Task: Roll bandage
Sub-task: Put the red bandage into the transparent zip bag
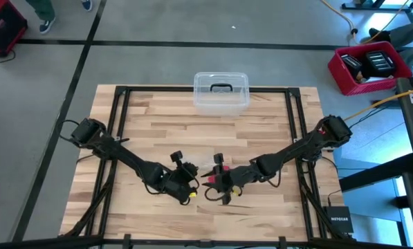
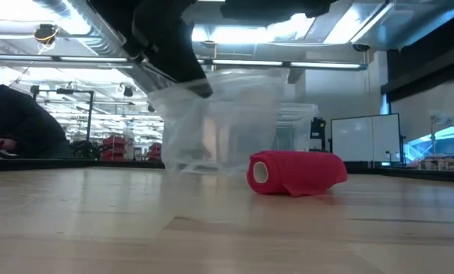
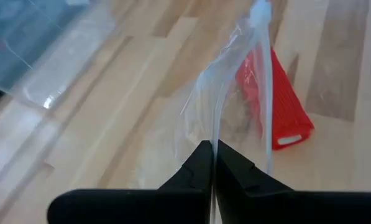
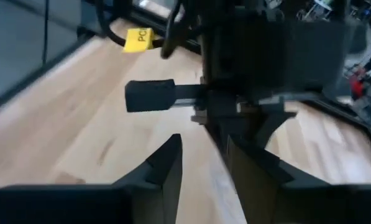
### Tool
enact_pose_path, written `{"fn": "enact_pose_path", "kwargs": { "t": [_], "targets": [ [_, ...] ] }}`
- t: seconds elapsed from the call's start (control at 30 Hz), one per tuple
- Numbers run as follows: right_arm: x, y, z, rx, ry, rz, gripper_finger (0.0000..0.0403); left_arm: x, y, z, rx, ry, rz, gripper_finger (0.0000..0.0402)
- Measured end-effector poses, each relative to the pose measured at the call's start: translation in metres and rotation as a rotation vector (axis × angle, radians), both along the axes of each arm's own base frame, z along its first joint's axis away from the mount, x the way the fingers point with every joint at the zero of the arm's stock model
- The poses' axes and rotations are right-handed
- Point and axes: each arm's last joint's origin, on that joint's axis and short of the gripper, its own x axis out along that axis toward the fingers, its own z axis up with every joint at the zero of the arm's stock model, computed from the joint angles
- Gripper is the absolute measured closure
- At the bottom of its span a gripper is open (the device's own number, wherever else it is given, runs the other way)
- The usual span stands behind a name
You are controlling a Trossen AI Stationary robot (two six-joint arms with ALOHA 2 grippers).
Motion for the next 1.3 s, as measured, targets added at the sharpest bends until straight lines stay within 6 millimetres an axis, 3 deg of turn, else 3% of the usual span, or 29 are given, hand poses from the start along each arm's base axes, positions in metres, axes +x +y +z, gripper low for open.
{"fn": "enact_pose_path", "kwargs": {
  "t": [0.17, 0.33, 0.6, 1.07, 1.3],
  "targets": [
    [0.000, 0.012, 0.011, -0.142, 0.108, 0.027, 0.0263, 0.005, 0.005, 0.002, -0.041, -0.003, 0.005, 0.0401],
    [0.002, 0.013, 0.015, -0.205, 0.196, 0.007, 0.0231, 0.006, 0.007, 0.002, -0.062, -0.008, 0.013, 0.0401],
    [0.017, -0.003, -0.008, -0.304, 0.293, -0.048, 0.0184, 0.007, 0.005, 0.003, -0.082, -0.022, 0.001, 0.0401],
    [0.027, -0.007, -0.043, -0.378, 0.384, -0.096, 0.0216, 0.009, 0.005, 0.004, -0.110, -0.063, 0.019, 0.0401],
    [0.026, -0.005, -0.059, -0.257, 0.473, -0.074, 0.0232, 0.001, 0.000, 0.019, -0.023, -0.154, 0.081, 0.0401]
  ]
}}
